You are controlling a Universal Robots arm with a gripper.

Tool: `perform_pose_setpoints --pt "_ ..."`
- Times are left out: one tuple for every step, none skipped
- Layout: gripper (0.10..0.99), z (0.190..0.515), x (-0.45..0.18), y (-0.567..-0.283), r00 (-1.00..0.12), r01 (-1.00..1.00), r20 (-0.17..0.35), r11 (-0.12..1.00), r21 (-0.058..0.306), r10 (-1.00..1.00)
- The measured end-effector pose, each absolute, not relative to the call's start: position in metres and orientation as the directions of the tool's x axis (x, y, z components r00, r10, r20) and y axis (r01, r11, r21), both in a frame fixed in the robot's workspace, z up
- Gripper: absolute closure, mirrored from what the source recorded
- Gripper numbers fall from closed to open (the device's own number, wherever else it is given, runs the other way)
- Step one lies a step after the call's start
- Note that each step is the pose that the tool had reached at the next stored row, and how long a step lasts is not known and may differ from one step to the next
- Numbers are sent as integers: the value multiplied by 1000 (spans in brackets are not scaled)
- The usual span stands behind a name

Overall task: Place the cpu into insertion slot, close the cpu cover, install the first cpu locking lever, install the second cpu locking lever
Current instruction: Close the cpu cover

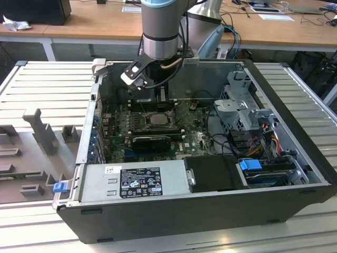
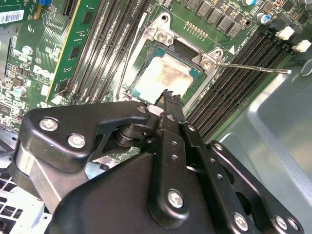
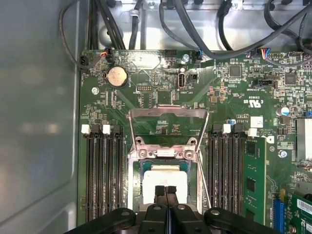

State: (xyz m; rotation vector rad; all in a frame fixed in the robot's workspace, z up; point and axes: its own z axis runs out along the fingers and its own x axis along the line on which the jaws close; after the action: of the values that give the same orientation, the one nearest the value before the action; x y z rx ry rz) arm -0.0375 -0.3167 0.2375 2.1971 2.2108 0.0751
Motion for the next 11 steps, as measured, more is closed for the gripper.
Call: perform_pose_setpoints --pt "980 238 -38 -317 -7 999 17 6 51 1000" --pt "980 239 -38 -317 -7 999 17 6 51 1000" --pt "980 239 -38 -317 -7 999 17 6 51 1000" --pt "980 240 -38 -317 -7 999 17 6 51 1000" --pt "980 240 -38 -317 -7 999 17 6 51 1000" --pt "980 240 -38 -317 -7 999 17 6 51 1000" --pt "980 240 -38 -316 -7 999 17 6 51 1000" --pt "980 240 -38 -316 -7 999 17 6 51 1000" --pt "980 241 -38 -316 -7 999 17 6 51 1000" --pt "980 241 -38 -316 -7 999 17 6 51 1000" --pt "980 242 -38 -316 -7 999 17 6 51 1000"
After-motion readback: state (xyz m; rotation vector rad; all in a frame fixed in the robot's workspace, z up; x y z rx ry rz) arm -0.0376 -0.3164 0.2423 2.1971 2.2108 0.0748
